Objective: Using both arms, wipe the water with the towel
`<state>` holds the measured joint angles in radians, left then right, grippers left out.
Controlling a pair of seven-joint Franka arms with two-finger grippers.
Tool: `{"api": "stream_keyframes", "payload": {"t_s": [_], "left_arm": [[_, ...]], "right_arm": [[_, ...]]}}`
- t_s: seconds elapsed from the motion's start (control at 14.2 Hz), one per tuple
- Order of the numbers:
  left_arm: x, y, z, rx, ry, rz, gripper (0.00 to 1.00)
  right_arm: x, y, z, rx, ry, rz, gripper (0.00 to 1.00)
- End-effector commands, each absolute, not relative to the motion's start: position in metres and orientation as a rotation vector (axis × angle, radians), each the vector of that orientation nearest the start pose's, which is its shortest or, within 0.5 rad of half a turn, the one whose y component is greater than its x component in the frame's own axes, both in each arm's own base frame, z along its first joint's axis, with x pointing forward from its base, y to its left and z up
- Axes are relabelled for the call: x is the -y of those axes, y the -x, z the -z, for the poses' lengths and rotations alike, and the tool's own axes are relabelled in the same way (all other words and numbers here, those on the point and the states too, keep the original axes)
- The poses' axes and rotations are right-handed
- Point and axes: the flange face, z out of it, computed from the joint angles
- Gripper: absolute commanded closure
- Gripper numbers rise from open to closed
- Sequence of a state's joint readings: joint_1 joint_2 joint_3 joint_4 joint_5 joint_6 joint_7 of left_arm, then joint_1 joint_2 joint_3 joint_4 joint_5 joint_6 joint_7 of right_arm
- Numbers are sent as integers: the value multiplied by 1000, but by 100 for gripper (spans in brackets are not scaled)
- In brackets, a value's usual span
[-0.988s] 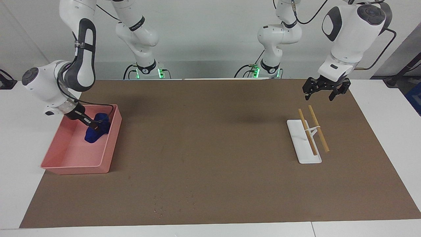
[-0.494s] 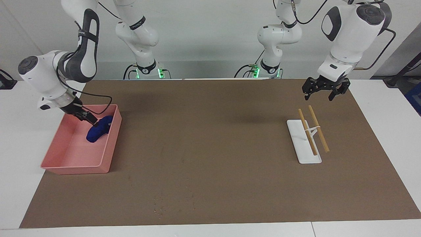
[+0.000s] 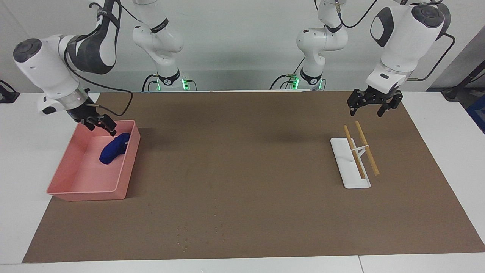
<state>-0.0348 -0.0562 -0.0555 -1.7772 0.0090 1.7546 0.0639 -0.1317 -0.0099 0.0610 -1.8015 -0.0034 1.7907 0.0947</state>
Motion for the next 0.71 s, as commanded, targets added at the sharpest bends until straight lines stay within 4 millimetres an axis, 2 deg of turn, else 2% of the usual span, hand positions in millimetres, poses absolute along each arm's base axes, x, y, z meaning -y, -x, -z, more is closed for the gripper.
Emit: {"api": "stream_keyframes", "payload": {"t_s": [0.0, 0.14, 0.28, 0.42, 0.63], "left_arm": [[51, -541, -576, -225, 3133, 79, 0], [50, -541, -575, -223, 3133, 72, 0], [50, -540, -575, -221, 3133, 67, 0], [51, -540, -575, -223, 3133, 70, 0], [52, -540, -575, -225, 3133, 70, 0]], "right_arm": [[-1, -567, -569, -177, 3187, 13, 0], [-25, -572, -602, -200, 3209, 32, 0], [-30, -575, -630, -252, 3192, 42, 0], [-30, -570, -634, -264, 3197, 29, 0], [-13, -562, -637, -276, 3169, -17, 0]]}}
